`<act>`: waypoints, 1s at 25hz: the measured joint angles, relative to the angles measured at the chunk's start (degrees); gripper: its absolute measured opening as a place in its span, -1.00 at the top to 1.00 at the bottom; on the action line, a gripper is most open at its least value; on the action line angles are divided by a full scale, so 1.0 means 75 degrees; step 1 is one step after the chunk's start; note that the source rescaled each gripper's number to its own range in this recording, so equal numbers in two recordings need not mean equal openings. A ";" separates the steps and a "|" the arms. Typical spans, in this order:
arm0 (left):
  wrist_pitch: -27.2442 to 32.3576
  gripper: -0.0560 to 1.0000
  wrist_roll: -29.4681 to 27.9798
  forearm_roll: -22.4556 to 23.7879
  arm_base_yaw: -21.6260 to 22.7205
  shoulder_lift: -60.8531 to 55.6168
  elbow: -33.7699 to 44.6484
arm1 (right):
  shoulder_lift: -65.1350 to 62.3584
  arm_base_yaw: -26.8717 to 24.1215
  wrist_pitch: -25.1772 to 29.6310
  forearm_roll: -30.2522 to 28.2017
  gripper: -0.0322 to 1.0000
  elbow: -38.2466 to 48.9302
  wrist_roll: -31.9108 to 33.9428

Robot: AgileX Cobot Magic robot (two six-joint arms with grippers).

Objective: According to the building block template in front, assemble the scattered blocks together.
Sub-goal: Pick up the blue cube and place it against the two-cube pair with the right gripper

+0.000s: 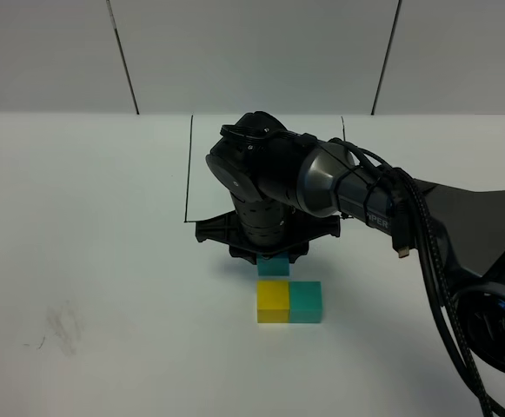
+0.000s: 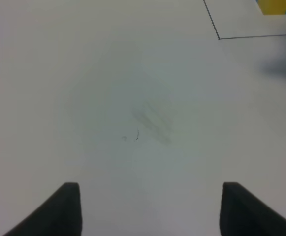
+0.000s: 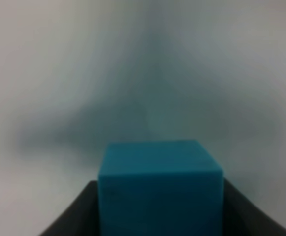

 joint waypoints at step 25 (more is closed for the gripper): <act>0.0000 0.19 0.0000 0.0000 0.0000 0.0000 0.0000 | 0.0020 0.0000 -0.0396 0.0164 0.91 0.0400 0.0321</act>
